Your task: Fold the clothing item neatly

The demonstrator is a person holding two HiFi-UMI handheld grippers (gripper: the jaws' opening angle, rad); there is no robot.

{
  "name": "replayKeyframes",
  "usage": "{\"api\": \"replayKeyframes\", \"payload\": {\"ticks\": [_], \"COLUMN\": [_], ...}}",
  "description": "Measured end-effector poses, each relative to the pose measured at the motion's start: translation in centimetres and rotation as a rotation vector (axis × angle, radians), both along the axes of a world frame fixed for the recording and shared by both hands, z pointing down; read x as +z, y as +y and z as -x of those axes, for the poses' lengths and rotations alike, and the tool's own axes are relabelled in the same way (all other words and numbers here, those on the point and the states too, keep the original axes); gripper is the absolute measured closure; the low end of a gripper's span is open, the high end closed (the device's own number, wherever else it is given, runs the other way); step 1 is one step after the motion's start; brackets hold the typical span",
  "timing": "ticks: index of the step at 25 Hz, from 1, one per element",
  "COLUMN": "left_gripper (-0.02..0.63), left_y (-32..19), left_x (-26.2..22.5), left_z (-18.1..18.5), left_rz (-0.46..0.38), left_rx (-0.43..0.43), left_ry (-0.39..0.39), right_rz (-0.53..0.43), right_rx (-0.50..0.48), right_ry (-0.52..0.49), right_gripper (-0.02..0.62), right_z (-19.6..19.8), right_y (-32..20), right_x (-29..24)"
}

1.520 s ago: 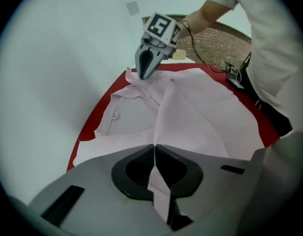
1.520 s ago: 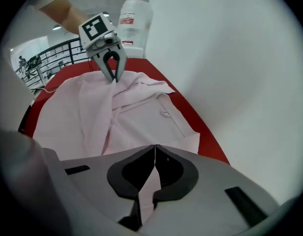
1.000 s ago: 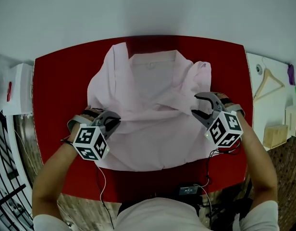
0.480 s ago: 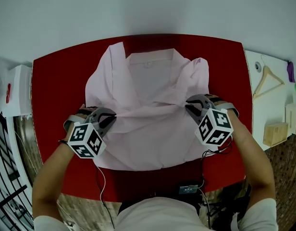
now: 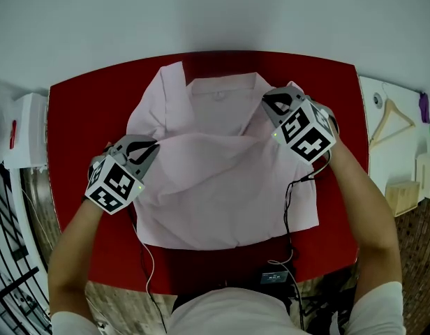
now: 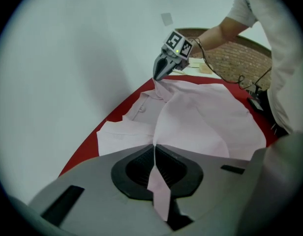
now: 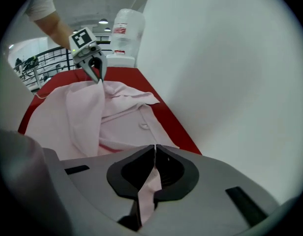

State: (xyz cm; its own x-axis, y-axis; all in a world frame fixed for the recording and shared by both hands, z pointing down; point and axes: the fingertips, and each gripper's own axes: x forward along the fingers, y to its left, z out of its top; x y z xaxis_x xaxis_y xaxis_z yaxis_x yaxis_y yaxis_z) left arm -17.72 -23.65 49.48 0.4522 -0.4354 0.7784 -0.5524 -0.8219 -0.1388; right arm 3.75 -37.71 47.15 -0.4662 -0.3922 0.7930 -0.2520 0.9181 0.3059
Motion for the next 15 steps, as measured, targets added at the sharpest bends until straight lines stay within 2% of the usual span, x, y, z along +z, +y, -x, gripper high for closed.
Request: {"api": "replayKeyframes", "payload": {"ticks": [6,7,8,9,11,15], "left_gripper": [0.594,0.593,0.593,0.592,0.592,0.592], "left_y": [-2.1,-2.4,-2.7,-3.0,-3.4,-3.5], "left_x": [0.2,0.3,0.4,0.6,0.7,0.5], "left_z": [2.0,2.5,3.0,3.5,4.3,4.9], "left_rz": [0.008,0.011,0.015,0.019,0.029,0.059], "left_rx": [-0.166,-0.204,-0.242,-0.277,-0.334,-0.39], "left_ry": [0.07,0.084,0.097,0.112,0.143,0.226], "right_rz": [-0.014,-0.021,-0.032,-0.046,-0.073,-0.115], "right_rx": [0.105,0.114,0.124,0.135,0.167,0.237], "right_ry": [-0.042,-0.038,-0.036,-0.036,-0.037,-0.044], "right_gripper": [0.568,0.552,0.485,0.44,0.418,0.413], "right_z": [3.1,3.2,3.1,2.9,2.0,-1.0], "right_y": [-4.4,-4.8,-5.3,-5.7,-6.6,-8.0], "right_x": [2.3,2.7,3.0,3.1,3.0,2.1]}}
